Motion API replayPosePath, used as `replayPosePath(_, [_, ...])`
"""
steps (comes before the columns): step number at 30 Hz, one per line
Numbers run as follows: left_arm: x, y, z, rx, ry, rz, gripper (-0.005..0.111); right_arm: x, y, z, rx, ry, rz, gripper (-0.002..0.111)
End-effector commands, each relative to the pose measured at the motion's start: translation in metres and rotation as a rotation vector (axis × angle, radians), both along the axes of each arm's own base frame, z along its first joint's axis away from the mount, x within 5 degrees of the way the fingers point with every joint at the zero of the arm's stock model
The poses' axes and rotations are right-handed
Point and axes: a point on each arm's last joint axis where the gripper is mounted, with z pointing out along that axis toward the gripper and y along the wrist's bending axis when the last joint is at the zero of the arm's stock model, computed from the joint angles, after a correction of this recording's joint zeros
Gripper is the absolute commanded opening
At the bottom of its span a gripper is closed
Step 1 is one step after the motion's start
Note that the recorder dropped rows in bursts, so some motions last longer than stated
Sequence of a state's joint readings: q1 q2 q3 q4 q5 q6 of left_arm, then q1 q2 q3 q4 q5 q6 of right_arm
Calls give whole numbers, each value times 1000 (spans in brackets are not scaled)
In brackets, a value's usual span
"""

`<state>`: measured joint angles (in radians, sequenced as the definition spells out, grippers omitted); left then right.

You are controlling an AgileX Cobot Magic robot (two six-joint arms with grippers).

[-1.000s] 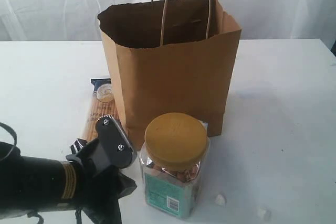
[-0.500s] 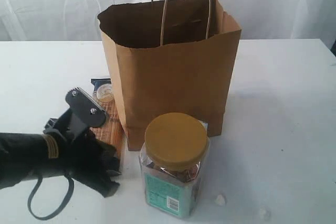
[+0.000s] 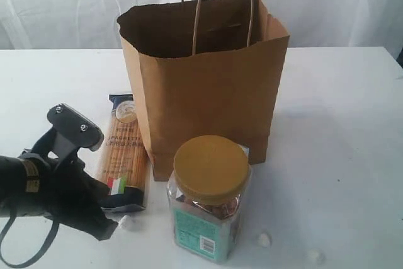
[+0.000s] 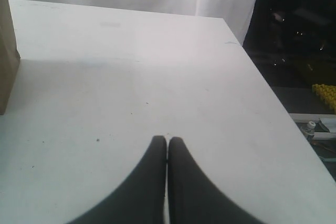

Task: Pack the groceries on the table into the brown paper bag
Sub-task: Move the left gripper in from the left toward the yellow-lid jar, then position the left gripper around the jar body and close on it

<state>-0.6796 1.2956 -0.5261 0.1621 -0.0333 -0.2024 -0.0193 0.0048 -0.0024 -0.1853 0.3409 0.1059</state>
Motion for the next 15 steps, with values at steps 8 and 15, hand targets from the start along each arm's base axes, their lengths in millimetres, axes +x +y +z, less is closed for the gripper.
replayPosePath(8, [-55,-53,-12,-193,-97,-329,0,0,0,0,1,-8,1,0])
replayPosePath(15, [-36,-65,-30,-255,-168,-211,0,0,0,0,1,-8,1,0])
